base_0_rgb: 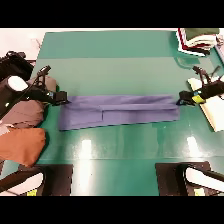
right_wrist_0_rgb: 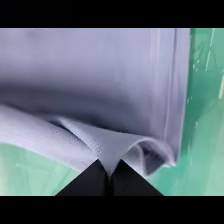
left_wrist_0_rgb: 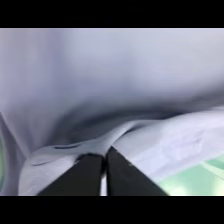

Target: Fold the shirts.

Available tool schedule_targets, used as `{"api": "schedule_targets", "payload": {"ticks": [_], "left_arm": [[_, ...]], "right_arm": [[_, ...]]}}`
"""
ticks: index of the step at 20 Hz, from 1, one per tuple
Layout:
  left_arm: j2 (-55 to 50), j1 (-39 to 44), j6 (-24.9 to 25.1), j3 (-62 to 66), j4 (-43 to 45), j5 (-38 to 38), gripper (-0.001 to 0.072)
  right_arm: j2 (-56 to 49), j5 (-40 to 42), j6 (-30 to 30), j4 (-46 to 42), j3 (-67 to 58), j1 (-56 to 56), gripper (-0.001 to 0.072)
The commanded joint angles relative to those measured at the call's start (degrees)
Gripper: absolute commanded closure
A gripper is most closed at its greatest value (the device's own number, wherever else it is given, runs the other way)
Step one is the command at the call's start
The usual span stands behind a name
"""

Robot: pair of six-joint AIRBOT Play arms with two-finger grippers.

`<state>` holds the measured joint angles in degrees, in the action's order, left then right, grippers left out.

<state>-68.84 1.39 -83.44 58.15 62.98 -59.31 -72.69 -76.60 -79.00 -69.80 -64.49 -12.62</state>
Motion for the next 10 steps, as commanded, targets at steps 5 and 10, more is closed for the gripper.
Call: {"api": "schedule_targets", "payload": {"ticks": [5, 10], "left_arm": [[-6.3, 0.0, -1.6, 6.6, -0.5, 2.6, 0.0107], [-6.3, 0.0, -1.5, 6.6, -3.1, 1.8, 0.0668]], "right_arm": [[-9.7, -0.6, 3.4, 9.3, -8.8, -4.5, 0.0301], [-10.4, -1.4, 7.8, 12.0, 1.2, -16.3, 0.0175]]}}
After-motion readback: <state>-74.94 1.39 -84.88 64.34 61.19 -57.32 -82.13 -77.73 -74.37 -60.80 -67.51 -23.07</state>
